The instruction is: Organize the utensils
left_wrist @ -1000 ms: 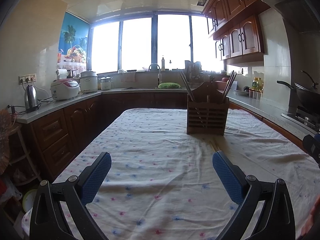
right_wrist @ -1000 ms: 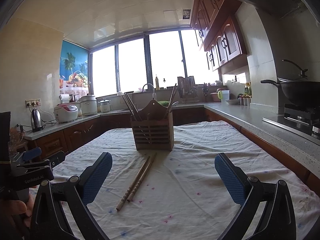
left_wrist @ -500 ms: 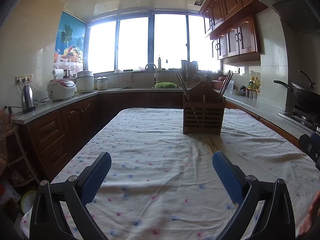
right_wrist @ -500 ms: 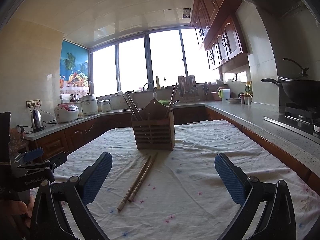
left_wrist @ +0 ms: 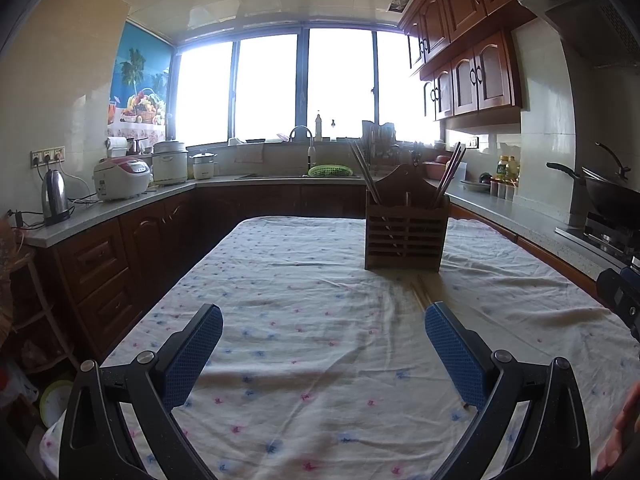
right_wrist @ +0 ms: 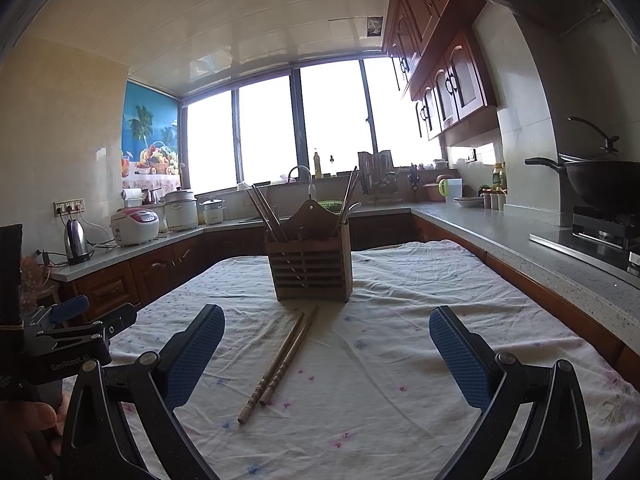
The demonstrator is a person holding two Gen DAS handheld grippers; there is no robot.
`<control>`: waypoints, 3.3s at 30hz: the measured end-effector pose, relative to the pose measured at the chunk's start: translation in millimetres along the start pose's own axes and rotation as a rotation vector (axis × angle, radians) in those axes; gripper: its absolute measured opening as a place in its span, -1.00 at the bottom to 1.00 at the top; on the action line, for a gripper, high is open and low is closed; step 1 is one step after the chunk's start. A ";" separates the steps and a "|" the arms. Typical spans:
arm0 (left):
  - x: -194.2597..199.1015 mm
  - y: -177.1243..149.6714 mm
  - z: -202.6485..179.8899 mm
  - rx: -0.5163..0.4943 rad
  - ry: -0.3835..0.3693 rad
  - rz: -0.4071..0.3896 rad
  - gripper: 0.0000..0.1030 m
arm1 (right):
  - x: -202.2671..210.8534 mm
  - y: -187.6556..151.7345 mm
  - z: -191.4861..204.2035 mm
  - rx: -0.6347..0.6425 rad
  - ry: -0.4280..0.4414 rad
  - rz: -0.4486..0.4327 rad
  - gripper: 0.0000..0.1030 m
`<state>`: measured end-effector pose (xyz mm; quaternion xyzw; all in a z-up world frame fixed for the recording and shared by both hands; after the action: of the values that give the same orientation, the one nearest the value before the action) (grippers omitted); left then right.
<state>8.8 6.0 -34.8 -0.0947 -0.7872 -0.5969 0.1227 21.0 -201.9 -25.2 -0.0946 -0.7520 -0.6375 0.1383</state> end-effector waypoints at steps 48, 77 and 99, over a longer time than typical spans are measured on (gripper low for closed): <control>1.8 2.0 -15.6 -0.001 0.005 0.009 0.98 | -2.8 14.7 -2.1 -0.030 0.047 -0.002 1.00; -3.1 2.0 -19.6 -0.001 0.003 0.017 0.99 | -4.0 17.8 -2.6 -0.029 0.051 -0.005 1.00; -11.0 4.8 -23.1 0.009 0.002 0.036 0.98 | -14.4 17.4 -8.2 -0.028 0.042 0.012 1.00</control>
<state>22.6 -14.9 -27.9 -0.1079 -0.7879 -0.5911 0.1348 40.9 -206.6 -12.5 -0.0875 -0.7394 -0.6490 0.1565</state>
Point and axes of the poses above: each gripper's, at about its wrist camera, not at the fingertips, and x roughly against the way its jaws point, z to its left, y to its top, the point moved 7 cm from there along -x, roughly the way its jaws point, and after that the axes turned 15 degrees about x, right-handed, at the moved point
